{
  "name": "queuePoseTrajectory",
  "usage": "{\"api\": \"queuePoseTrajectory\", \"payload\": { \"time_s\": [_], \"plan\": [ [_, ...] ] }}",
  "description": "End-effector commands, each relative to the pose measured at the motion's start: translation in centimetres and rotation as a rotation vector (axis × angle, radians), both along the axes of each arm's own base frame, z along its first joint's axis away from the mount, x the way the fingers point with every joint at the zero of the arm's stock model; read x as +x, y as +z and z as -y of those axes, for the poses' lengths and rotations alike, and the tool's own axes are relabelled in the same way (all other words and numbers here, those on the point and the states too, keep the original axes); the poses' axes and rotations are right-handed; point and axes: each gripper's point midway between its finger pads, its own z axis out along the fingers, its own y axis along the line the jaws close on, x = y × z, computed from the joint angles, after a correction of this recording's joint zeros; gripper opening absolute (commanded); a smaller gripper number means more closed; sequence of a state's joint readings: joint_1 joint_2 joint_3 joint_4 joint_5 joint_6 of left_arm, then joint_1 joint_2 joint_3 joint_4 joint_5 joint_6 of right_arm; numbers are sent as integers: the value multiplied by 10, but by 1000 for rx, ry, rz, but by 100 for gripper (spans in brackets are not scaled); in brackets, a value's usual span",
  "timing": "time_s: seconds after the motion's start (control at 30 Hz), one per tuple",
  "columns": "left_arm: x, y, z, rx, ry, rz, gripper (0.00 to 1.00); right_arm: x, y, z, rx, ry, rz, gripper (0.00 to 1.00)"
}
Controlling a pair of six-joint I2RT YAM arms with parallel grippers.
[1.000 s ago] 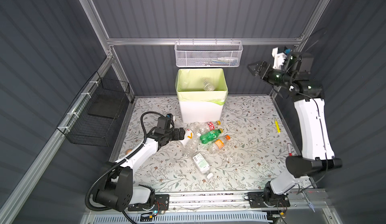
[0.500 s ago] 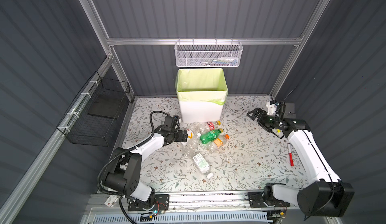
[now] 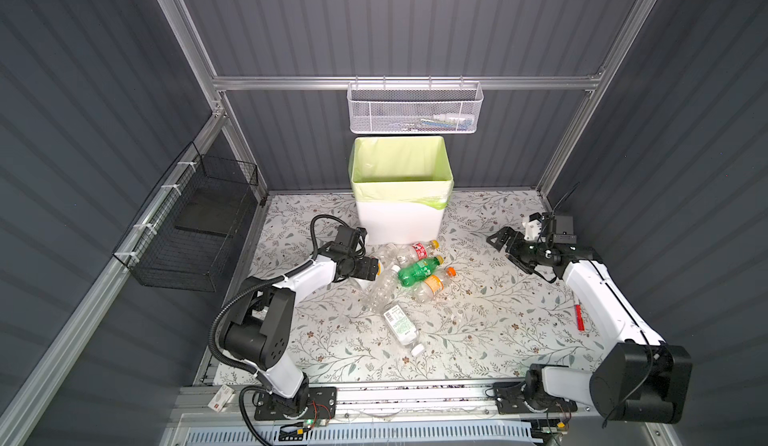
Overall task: Throw the plastic bottles in the bin
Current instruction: 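Grasp the clear white-label bottle beside the pile with the left gripper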
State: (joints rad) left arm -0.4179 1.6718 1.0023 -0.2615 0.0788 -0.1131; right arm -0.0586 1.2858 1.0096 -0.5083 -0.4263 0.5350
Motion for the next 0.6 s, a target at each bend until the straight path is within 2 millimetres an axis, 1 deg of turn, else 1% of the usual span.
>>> {"api": "queuePoseTrajectory", "payload": {
  "time_s": [0.0,0.13,0.23,0.4,0.57],
  "plan": [
    [1,-5,8,6,-51,-22,88,4,-1,-2,8,19,16,99],
    [2,-10,11,10,-63,-43,85,4,-6,-1,6,19,10,99],
    [1,-9,11,4,-60,-47,79,5,-11,-3,16,24,0,98],
    [-1,3,11,-21,-48,-23,67,2,-15,-1,5,24,-11,97],
    [-8,18,6,-35,-33,14,59,0,-22,-2,16,20,-23,96]
  ]
}}
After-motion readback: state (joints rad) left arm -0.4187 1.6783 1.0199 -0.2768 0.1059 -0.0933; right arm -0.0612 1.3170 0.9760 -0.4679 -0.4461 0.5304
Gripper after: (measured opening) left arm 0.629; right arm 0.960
